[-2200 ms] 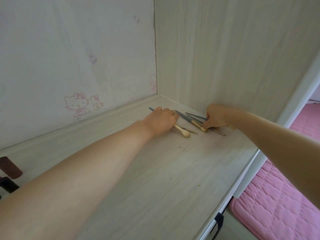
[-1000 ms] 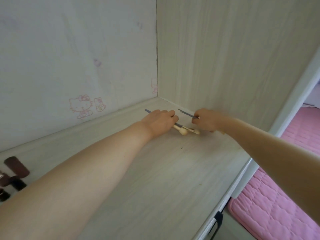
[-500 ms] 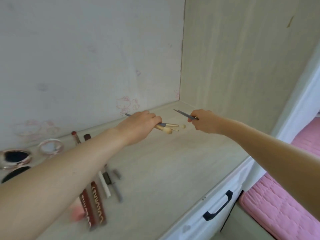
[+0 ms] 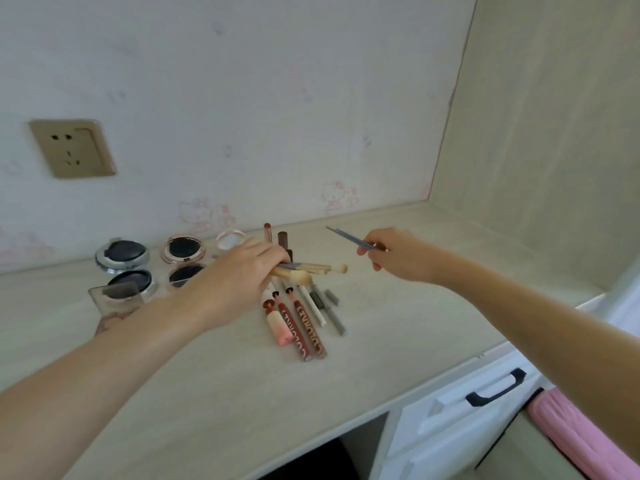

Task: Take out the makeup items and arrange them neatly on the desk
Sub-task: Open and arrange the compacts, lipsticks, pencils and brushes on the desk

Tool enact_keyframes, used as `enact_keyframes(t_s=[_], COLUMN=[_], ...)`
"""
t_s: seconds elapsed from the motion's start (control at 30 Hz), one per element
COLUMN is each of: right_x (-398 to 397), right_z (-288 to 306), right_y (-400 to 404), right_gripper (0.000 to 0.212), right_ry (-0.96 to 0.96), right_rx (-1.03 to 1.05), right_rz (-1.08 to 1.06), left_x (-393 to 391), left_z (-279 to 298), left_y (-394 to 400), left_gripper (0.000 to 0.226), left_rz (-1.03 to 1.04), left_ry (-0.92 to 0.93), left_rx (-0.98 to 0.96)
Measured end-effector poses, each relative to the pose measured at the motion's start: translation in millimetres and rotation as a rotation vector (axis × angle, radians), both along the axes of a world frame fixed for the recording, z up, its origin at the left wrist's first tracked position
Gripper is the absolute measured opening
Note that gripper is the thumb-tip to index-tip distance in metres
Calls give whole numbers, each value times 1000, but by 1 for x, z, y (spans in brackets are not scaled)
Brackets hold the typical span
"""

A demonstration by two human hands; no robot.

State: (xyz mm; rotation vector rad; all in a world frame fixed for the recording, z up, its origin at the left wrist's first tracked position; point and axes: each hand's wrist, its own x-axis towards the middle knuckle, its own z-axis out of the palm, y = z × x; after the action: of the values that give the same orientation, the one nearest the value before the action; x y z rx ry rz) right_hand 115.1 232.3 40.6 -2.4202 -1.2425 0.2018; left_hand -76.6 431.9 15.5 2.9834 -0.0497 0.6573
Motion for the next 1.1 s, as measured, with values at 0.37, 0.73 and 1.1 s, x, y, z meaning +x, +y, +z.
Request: enact_keyframes(t_s=[0.37, 0.73, 1.1], right_x=[-99, -146, -157], right_z=[-16, -41, -54], right_y=[82, 112, 126], right_gripper=[18, 25, 22], right_ry=[-81, -120, -122], right_rx=[-70, -113, -112], right_rz=[320, 475, 556], left_x=[-119, -160, -177], left_z=[-21, -55, -60], left_y=[4, -1, -24], left_gripper=[36, 31, 27], left_rz=[283, 438, 470], left_ry=[20, 246, 169], left_rx=[158, 122, -136])
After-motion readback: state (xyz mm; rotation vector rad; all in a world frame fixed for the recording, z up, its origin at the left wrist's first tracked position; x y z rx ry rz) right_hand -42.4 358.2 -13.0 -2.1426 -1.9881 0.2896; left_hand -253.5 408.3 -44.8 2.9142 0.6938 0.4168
